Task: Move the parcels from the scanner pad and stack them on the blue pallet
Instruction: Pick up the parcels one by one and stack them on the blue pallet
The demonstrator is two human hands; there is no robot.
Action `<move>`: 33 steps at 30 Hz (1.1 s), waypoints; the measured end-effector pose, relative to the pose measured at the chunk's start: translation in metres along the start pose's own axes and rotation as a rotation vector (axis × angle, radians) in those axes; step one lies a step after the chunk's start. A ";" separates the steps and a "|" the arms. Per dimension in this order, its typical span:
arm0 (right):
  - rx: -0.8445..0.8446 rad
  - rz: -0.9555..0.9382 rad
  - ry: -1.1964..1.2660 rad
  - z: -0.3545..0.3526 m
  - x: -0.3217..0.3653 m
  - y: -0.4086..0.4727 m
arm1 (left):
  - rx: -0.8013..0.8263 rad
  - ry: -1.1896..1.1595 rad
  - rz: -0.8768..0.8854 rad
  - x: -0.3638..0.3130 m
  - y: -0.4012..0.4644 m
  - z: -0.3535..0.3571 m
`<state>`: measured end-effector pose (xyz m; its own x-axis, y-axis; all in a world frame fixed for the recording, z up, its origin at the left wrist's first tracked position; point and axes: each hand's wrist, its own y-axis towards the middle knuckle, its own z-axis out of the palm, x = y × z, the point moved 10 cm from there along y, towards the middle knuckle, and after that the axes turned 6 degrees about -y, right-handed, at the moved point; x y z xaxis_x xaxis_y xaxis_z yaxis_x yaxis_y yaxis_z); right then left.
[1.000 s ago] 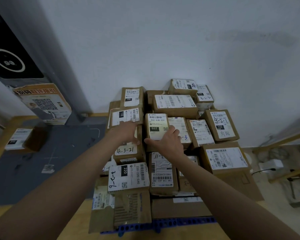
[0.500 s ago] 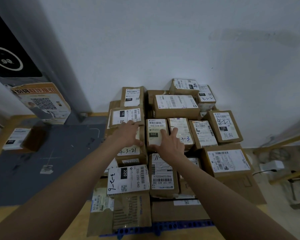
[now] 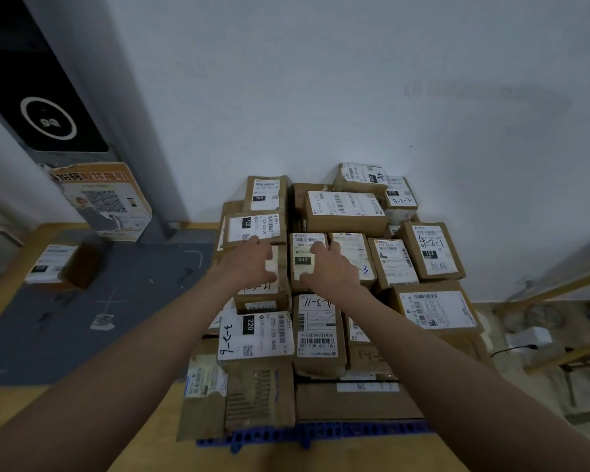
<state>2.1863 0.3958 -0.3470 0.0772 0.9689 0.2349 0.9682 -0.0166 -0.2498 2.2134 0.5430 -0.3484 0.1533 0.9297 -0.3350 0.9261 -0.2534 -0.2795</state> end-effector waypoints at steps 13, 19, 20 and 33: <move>0.170 -0.307 -0.217 0.009 0.126 -0.076 | 0.121 0.179 -0.126 0.095 -0.118 -0.030; 0.220 -0.417 -0.269 0.030 0.195 -0.109 | 0.125 0.145 -0.248 0.169 -0.185 -0.032; 0.224 -0.446 -0.262 0.033 0.207 -0.115 | 0.132 0.123 -0.277 0.180 -0.196 -0.031; 0.338 -0.675 -0.267 0.108 0.300 -0.150 | 0.153 0.021 -0.551 0.274 -0.311 0.003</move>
<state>2.0387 0.7156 -0.3402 -0.6009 0.7699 0.2149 0.6573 0.6289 -0.4152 1.9664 0.8753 -0.3559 -0.3301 0.9401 -0.0853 0.8106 0.2360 -0.5359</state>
